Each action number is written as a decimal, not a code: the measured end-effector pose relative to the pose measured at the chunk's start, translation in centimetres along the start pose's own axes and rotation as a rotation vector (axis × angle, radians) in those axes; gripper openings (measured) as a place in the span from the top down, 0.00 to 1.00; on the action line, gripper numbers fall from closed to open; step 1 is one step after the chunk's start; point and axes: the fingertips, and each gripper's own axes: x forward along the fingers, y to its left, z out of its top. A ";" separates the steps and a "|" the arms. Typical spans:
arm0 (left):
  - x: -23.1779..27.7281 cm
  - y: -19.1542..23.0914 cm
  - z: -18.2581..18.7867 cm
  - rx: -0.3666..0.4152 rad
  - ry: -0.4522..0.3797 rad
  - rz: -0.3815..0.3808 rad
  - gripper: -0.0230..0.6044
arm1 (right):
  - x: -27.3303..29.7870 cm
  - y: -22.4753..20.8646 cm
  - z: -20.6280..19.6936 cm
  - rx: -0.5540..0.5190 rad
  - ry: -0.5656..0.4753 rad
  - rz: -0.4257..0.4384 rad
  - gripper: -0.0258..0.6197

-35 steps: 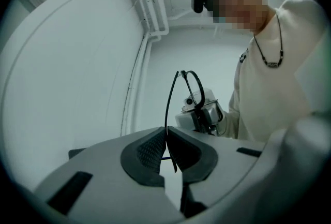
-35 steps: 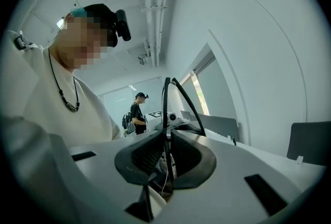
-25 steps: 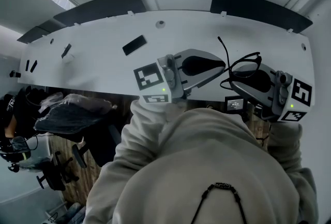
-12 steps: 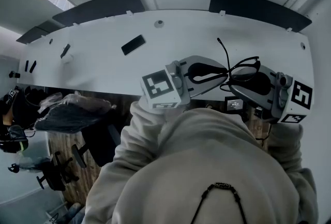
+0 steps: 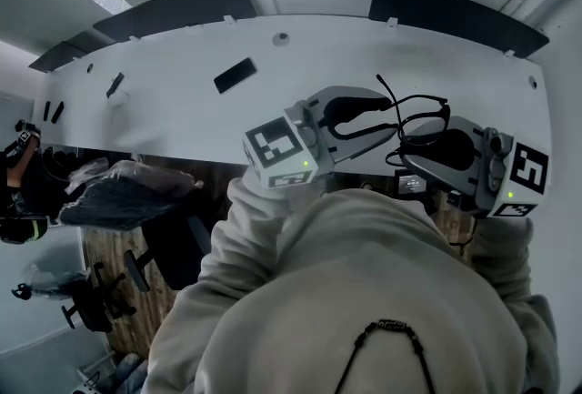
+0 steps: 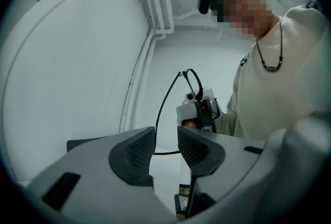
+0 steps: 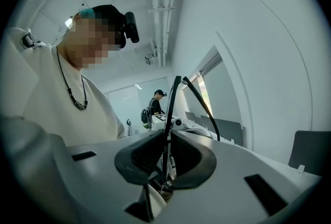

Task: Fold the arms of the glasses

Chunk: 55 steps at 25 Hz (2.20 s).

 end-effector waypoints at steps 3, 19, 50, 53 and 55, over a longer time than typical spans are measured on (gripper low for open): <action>-0.6 0.8 0.2 0.010 -0.014 0.050 0.75 | 0.2 0.1 -0.3 0.003 0.008 0.009 0.87; 0.5 -2.4 -0.9 0.064 0.041 -0.051 0.92 | -0.4 -0.6 0.9 -0.009 -0.059 -0.054 0.87; -2.9 2.8 -0.7 -0.240 -0.146 0.042 0.65 | -0.8 2.7 0.3 -0.094 -0.029 0.088 0.87; -2.7 4.8 -1.1 -0.299 -0.135 0.113 0.65 | 0.4 4.4 0.4 -0.131 -0.025 0.153 0.87; -2.3 4.9 -1.3 -0.308 -0.124 0.121 0.65 | 0.8 5.0 0.1 -0.139 -0.011 0.181 0.87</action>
